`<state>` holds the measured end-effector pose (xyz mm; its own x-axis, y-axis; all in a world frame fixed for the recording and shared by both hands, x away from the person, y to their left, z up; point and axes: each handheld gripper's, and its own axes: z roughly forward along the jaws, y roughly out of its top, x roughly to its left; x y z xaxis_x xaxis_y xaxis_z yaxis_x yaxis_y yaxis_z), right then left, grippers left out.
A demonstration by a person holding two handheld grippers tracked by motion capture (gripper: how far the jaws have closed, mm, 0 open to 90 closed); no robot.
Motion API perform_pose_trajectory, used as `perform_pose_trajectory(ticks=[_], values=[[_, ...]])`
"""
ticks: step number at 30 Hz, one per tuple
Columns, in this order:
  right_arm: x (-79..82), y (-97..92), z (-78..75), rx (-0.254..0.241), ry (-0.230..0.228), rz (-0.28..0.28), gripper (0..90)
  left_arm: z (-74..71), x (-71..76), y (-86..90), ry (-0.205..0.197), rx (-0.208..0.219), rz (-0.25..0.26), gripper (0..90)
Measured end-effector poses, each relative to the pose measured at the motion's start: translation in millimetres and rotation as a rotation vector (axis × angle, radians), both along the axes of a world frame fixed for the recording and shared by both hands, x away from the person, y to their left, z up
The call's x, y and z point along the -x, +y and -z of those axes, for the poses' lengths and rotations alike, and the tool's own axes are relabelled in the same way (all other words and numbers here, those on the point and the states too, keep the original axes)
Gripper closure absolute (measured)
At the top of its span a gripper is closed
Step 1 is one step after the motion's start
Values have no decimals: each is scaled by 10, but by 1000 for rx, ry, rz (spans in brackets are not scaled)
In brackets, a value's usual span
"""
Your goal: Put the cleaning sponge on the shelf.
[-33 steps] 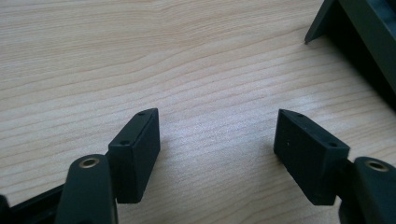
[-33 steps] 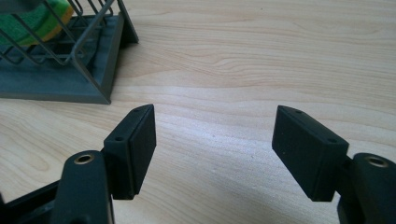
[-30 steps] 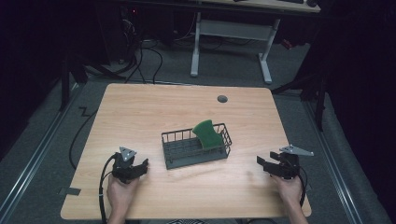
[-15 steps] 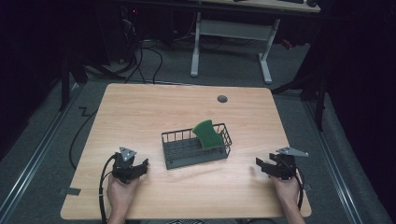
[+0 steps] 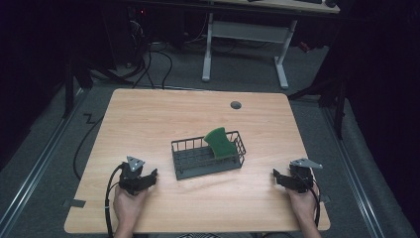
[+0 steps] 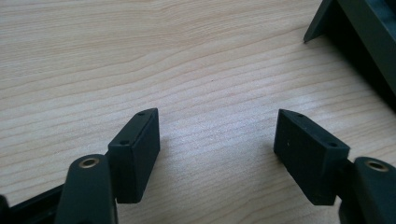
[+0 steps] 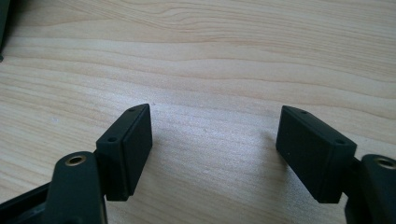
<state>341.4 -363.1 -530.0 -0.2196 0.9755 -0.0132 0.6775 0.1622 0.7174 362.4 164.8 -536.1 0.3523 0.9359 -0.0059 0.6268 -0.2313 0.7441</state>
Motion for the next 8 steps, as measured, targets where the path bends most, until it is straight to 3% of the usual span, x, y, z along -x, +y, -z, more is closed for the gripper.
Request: perform_pose_trajectory(ticks=[8], values=[[3,5,1,5,0,11,258,0,6,-2,0,1,-1,318]])
